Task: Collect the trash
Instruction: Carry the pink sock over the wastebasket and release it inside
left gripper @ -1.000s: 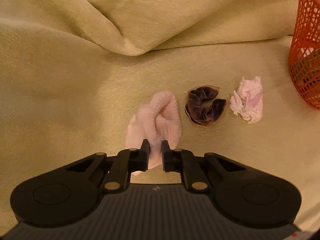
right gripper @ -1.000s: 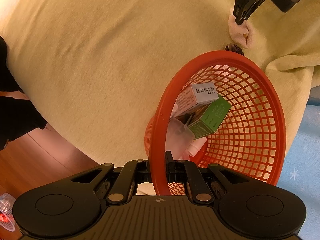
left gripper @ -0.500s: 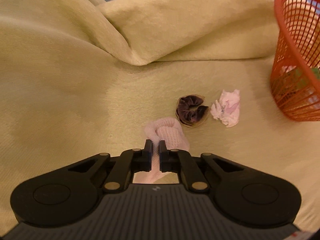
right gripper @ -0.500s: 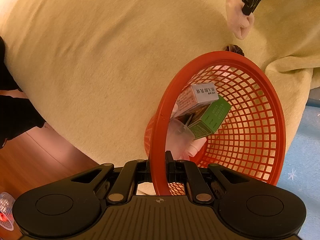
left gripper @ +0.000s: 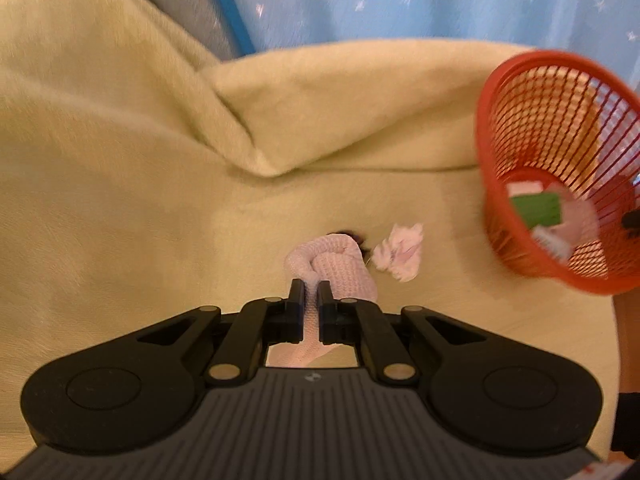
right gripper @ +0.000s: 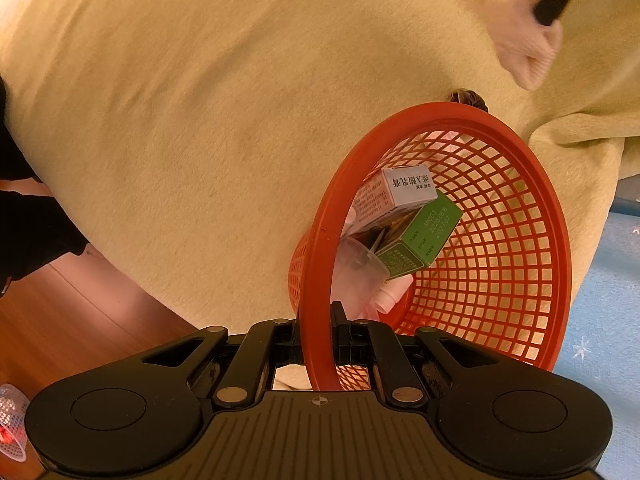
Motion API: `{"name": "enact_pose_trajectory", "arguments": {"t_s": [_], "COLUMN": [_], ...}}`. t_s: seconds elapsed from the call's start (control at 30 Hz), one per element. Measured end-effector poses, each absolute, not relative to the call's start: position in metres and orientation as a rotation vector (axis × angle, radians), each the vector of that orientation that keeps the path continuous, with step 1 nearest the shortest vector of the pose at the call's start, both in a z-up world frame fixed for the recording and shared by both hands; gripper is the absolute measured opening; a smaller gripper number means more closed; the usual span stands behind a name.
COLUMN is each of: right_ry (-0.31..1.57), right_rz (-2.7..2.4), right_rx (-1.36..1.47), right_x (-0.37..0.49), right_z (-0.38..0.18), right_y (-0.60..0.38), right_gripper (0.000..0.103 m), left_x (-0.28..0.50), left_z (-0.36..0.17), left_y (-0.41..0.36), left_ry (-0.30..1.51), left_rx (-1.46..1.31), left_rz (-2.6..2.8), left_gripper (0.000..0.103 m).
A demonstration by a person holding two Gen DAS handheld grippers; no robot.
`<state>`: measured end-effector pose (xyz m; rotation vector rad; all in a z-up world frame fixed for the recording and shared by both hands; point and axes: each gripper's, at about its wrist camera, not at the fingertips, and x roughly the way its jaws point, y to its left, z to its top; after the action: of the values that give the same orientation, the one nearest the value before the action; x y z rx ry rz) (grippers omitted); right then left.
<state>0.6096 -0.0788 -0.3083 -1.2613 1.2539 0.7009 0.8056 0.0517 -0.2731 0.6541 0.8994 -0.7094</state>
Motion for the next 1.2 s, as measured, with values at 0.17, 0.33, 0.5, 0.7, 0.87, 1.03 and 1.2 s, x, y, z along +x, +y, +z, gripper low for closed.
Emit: {"name": "enact_pose_trajectory", "arguments": {"t_s": [0.17, 0.33, 0.5, 0.7, 0.87, 1.03, 1.2], "right_ry": [1.252, 1.25, 1.249, 1.248, 1.245, 1.241, 1.241], "right_rz": [0.698, 0.695, 0.69, 0.692, 0.688, 0.687, 0.687], "right_rx": [-1.262, -1.261, -1.254, -1.249, -1.243, -1.237, -1.232], "right_x": [0.61, 0.61, 0.609, 0.61, 0.61, 0.607, 0.607], "right_z": [-0.308, -0.308, -0.308, -0.306, -0.306, -0.306, -0.307], "right_y": [-0.079, -0.079, -0.079, -0.079, -0.08, -0.081, -0.081], "right_gripper": [0.005, 0.005, 0.005, 0.005, 0.005, 0.005, 0.004], "left_x": [0.793, 0.778, 0.762, 0.748, 0.74, 0.731, 0.729], "left_z": [-0.24, -0.212, -0.195, -0.192, -0.192, -0.193, -0.198], "left_y": [0.041, 0.023, 0.004, -0.021, -0.04, -0.057, -0.077], "left_ry": [0.87, 0.828, 0.807, 0.8, 0.79, 0.783, 0.772], "left_rx": [0.621, 0.616, 0.597, 0.589, 0.6, 0.6, 0.581], "left_rz": [-0.75, -0.824, -0.904, -0.976, -1.034, -1.077, -1.111], "left_gripper": [0.004, 0.004, 0.004, 0.004, 0.004, 0.004, 0.005]}}
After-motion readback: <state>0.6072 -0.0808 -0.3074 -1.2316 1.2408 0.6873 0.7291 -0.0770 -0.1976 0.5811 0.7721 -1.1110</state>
